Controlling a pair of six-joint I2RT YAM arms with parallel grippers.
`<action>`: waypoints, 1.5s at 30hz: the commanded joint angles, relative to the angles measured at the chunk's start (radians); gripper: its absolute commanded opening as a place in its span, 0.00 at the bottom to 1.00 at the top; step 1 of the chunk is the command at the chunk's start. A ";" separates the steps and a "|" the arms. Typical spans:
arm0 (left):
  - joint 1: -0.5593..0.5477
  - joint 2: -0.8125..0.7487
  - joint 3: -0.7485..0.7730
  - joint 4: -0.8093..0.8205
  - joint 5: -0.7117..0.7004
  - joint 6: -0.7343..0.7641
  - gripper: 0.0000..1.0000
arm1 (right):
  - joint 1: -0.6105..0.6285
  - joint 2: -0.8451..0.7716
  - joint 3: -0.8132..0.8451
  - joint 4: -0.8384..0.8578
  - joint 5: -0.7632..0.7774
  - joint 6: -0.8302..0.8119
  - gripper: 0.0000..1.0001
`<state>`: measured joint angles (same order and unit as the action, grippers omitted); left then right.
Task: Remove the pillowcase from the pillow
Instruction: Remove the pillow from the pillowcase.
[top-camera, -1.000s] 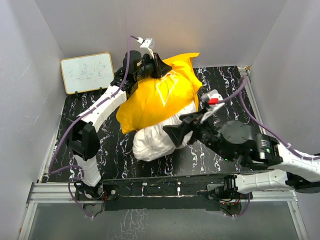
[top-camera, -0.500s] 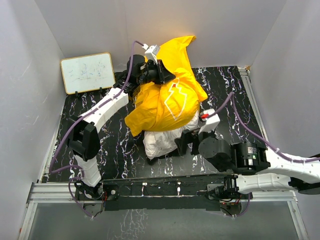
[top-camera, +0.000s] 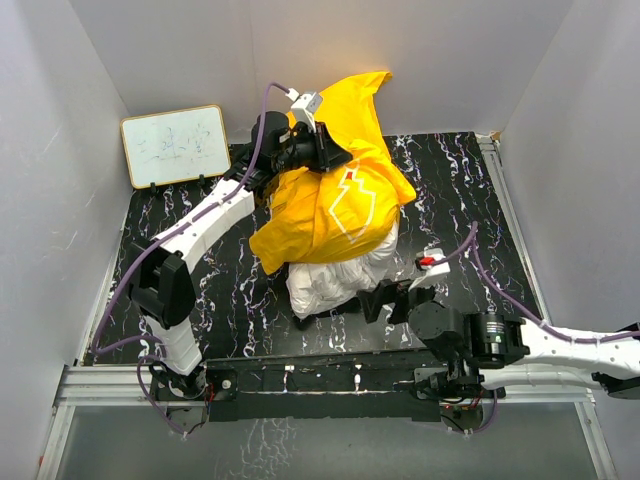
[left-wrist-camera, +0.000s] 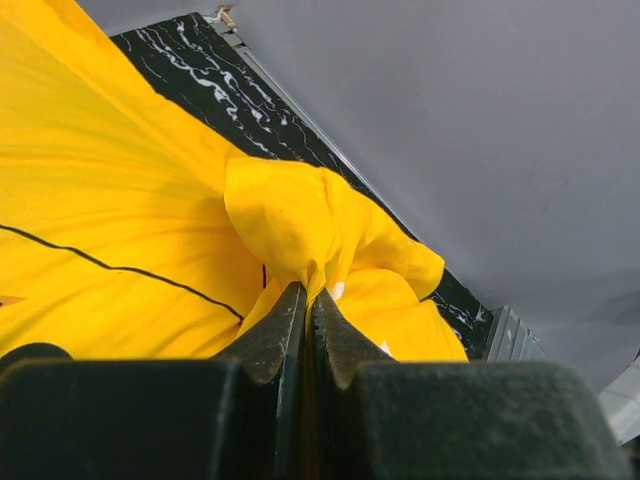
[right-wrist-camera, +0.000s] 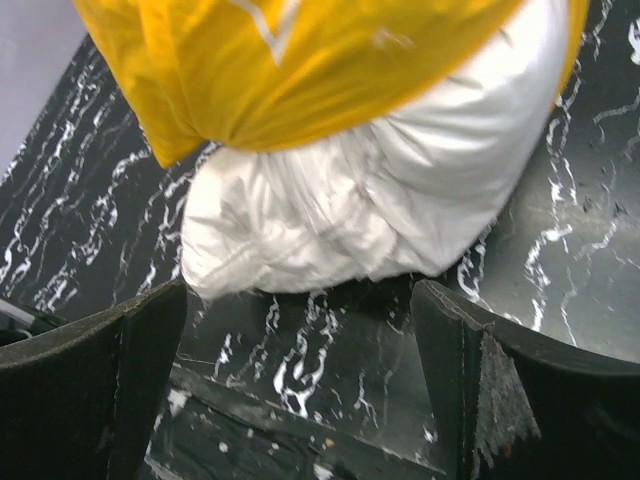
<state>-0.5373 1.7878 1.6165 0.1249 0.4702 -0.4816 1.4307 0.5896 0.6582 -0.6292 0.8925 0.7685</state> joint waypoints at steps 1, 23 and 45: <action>-0.019 -0.069 0.004 -0.007 0.030 0.044 0.00 | -0.049 0.114 -0.011 0.367 0.047 -0.154 0.98; -0.036 -0.117 -0.009 -0.038 0.059 0.102 0.00 | -0.652 0.432 -0.168 0.687 -0.550 -0.195 0.98; -0.024 -0.147 0.120 0.061 -0.022 0.341 0.00 | -0.664 0.252 -0.222 0.964 -0.827 -0.270 0.08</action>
<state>-0.5716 1.7168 1.6299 0.0757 0.5163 -0.2752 0.7456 1.0134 0.4019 0.3428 0.1032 0.5213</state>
